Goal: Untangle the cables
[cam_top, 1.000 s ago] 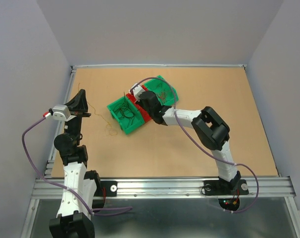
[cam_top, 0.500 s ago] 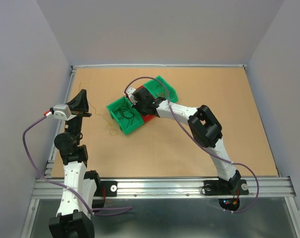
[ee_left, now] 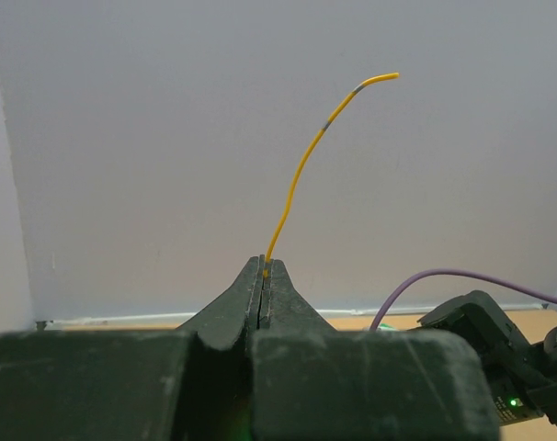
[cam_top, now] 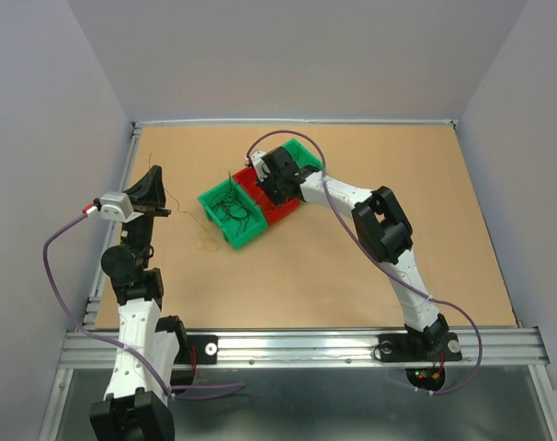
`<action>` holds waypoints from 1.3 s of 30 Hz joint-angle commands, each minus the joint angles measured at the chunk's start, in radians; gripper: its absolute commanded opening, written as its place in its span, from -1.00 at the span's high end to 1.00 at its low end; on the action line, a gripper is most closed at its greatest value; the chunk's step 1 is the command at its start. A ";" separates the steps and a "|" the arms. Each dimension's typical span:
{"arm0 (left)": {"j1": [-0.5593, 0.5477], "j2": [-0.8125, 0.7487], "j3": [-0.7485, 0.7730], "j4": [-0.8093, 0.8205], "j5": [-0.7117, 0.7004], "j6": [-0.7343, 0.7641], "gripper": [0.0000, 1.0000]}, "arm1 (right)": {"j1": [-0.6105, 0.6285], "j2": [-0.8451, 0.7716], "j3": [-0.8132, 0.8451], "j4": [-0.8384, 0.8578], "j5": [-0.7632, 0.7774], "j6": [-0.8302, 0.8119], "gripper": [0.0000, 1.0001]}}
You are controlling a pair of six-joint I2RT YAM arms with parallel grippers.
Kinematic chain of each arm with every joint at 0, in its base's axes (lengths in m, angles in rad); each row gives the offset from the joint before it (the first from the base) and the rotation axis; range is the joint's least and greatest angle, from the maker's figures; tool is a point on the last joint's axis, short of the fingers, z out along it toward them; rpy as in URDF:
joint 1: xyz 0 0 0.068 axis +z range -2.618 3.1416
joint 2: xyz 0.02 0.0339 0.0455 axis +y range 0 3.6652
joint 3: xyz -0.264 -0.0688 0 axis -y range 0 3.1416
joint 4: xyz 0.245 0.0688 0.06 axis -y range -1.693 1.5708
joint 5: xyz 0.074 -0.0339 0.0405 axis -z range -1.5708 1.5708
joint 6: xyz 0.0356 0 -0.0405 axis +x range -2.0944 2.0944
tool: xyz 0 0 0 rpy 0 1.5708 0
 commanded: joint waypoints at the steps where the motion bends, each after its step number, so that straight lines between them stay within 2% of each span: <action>1: -0.004 -0.009 0.043 0.051 0.015 0.011 0.97 | 0.009 0.015 0.058 -0.046 -0.035 0.030 0.88; 2: -0.004 -0.007 0.043 0.050 0.014 0.011 0.97 | 0.008 -0.002 0.062 -0.046 -0.035 0.039 0.75; 5: -0.005 -0.007 0.043 0.050 0.015 0.011 0.97 | 0.009 -0.034 0.087 -0.040 -0.056 0.064 0.53; 9: -0.007 -0.009 0.041 0.050 0.014 0.014 0.97 | 0.009 -0.065 0.101 -0.009 -0.058 0.105 0.45; 10: -0.007 -0.012 0.041 0.050 0.014 0.014 0.97 | 0.009 -0.068 0.102 -0.003 -0.052 0.116 0.37; 12: -0.007 -0.013 0.041 0.050 0.014 0.014 0.97 | 0.009 -0.073 0.104 0.005 -0.044 0.125 0.36; 17: -0.008 -0.015 0.040 0.050 0.020 0.014 0.97 | 0.009 -0.103 0.082 0.026 -0.021 0.145 0.07; 21: -0.007 -0.018 0.040 0.048 0.020 0.013 0.97 | 0.009 -0.157 0.032 0.055 -0.018 0.156 0.02; 27: -0.008 -0.018 0.040 0.048 0.020 0.013 0.97 | 0.009 -0.234 -0.039 0.121 -0.004 0.167 -0.37; 30: -0.010 -0.013 0.041 0.048 0.018 0.014 0.97 | 0.009 -0.231 -0.033 0.129 0.003 0.173 -0.34; 32: -0.010 -0.012 0.041 0.048 0.020 0.014 0.97 | 0.009 -0.224 -0.028 0.132 0.003 0.176 -0.21; 39: -0.010 -0.016 0.040 0.048 0.020 0.014 0.97 | 0.009 -0.165 0.019 0.135 0.022 0.174 -0.20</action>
